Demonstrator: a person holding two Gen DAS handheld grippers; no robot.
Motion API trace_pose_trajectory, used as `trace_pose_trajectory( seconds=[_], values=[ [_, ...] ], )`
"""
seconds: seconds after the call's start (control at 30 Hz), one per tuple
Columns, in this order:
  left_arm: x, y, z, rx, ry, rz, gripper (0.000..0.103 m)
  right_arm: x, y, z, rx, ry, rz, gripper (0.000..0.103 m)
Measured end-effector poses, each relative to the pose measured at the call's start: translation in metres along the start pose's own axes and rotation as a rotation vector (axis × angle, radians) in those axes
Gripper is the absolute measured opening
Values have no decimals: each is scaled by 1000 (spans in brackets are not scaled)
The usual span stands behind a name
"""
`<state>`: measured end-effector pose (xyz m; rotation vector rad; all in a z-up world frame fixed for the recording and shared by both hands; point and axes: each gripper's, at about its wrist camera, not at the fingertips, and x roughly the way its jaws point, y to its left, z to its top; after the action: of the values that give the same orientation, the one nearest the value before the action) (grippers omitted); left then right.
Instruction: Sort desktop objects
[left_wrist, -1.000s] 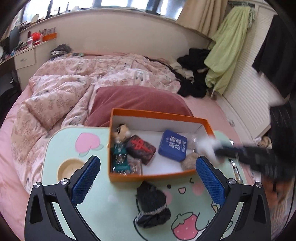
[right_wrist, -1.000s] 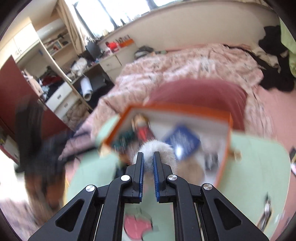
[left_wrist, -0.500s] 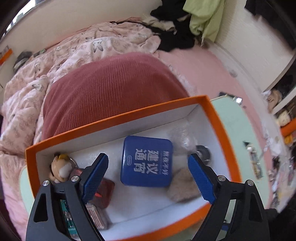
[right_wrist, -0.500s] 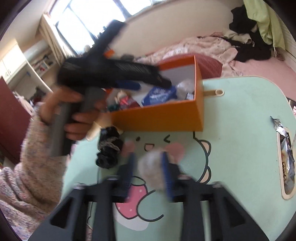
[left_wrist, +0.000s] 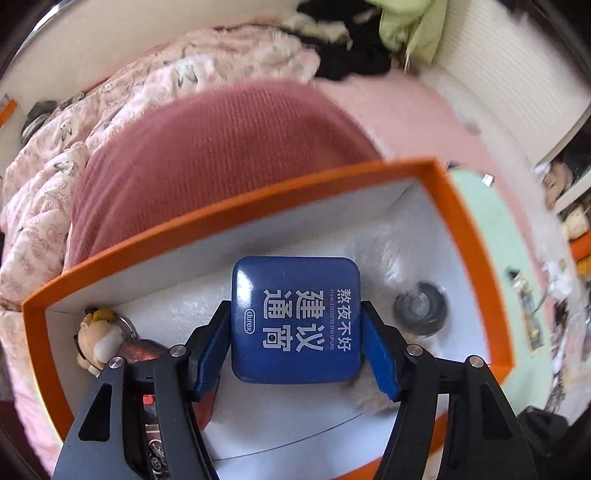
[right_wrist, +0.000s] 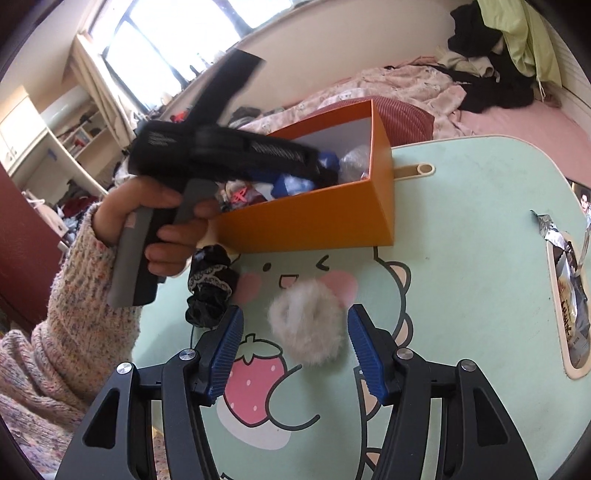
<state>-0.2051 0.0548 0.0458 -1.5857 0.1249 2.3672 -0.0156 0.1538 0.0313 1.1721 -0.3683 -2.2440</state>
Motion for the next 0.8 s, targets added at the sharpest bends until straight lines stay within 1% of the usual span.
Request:
trace_pose_trajectory(
  seconds=[0.1, 0.17, 0.27, 0.33, 0.4, 0.5, 0.57, 0.63, 0.67, 0.7, 0.73, 0.8],
  values=[
    [-37, 7, -2, -39, -91, -65, 67, -1, -2, -1, 5, 0, 2, 58],
    [-74, 12, -8, -53, -176, -115, 67, 0, -4, 0, 16, 5, 2, 58],
    [-123, 24, -30, -67, -279, -157, 67, 2, -5, 3, 22, 16, -7, 59],
    [-143, 32, -50, -76, -307, -166, 67, 3, -5, 6, 19, 19, -17, 59],
    [-150, 39, -75, -88, -294, -156, 67, 3, -5, 10, 13, 22, -23, 59],
    [-143, 46, -108, -122, -264, -124, 67, -2, 0, 25, -37, 9, -43, 59],
    [-133, 58, -134, -182, -238, -90, 67, -8, 4, 39, -73, -13, -67, 59],
    [-122, 70, -155, -262, -221, -89, 67, -14, 7, 60, -105, -39, -97, 59],
    [-116, 75, -166, -296, -212, -100, 67, -14, 8, 71, -121, -38, -117, 57],
    [-109, 79, -175, -321, -201, -109, 67, -12, 11, 83, -137, -31, -143, 52],
    [-104, 80, -182, -333, -194, -106, 67, -9, 14, 94, -162, -20, -167, 49],
    [-94, 78, -193, -343, -183, -72, 67, 6, 24, 119, -233, 28, -238, 41]
  ],
)
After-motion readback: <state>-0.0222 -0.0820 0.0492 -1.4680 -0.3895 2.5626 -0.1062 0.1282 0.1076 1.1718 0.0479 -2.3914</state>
